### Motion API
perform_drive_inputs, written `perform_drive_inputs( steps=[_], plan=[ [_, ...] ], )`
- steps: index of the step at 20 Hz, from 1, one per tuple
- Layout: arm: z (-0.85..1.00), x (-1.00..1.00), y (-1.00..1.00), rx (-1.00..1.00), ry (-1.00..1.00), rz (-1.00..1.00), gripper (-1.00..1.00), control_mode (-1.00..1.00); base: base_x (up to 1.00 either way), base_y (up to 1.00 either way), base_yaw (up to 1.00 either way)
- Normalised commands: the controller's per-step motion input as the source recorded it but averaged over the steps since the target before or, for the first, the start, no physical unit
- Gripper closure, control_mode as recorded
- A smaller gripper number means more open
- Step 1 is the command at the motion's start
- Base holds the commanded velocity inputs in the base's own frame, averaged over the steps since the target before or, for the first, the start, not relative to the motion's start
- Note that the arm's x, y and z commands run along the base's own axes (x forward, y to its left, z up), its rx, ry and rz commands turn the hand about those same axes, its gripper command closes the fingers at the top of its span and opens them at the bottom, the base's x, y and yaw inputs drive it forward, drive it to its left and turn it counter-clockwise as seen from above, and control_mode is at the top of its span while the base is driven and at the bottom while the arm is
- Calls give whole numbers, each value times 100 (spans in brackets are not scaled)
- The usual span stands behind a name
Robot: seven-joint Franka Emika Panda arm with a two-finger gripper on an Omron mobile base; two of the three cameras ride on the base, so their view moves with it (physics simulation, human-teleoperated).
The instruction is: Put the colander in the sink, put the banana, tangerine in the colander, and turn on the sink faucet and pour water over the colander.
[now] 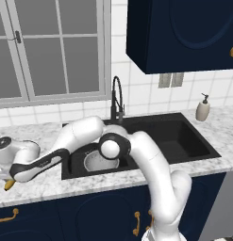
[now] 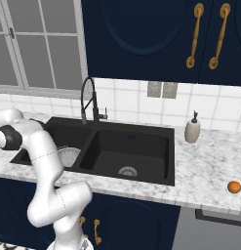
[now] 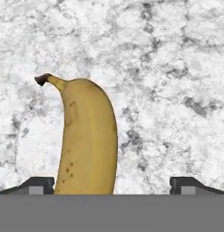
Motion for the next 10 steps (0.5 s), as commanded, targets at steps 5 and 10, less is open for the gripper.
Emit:
perform_drive_inputs(
  steps=[5, 10],
  plan=[
    [-51, 0, 0, -13, 0, 0, 100, -100, 0, 0, 0],
    [-6, -2, -10, 0, -5, 0, 100, -100, 0, 0, 0]
  ],
)
